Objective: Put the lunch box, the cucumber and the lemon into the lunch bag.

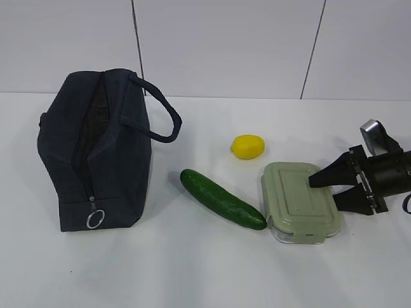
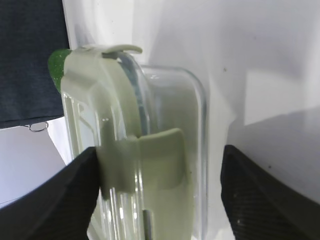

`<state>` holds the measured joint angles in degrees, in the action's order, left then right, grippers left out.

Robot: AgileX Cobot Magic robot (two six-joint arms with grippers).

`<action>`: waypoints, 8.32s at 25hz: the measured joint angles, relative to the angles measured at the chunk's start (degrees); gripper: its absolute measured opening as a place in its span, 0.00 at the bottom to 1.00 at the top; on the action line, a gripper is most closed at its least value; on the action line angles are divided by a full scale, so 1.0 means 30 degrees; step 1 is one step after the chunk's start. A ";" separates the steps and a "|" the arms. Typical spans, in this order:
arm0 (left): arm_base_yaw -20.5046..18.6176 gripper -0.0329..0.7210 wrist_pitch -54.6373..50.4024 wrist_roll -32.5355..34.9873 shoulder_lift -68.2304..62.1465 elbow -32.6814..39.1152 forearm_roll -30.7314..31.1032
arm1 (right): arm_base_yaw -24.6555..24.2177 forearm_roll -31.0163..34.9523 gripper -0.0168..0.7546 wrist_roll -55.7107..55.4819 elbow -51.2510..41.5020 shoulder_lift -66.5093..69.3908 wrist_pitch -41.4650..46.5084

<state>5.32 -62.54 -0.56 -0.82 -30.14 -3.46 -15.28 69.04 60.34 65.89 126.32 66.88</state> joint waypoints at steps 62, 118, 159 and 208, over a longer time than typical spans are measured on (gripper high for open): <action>0.0000 0.49 0.0000 0.0000 0.0000 0.0000 0.0000 | 0.1780 -0.0648 0.77 0.0468 0.0080 -0.0256 -0.0045; 0.0000 0.49 0.0000 0.0000 0.0000 0.0000 0.0000 | 0.1780 -0.0445 0.53 0.0677 0.0155 -0.0256 -0.0031; 0.0000 0.49 0.0000 0.0000 0.0000 0.0000 0.0000 | 0.1780 -0.0411 0.51 0.0406 0.0155 -0.0256 -0.0031; 0.0000 0.54 0.6684 0.3961 -1.8135 -0.5904 -1.0032 | 0.1780 -0.0718 0.51 -0.0620 0.0244 -0.0917 -0.0662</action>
<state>5.32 -42.49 11.33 -55.22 -47.85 -33.55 -9.94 66.88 58.47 66.62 123.57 64.89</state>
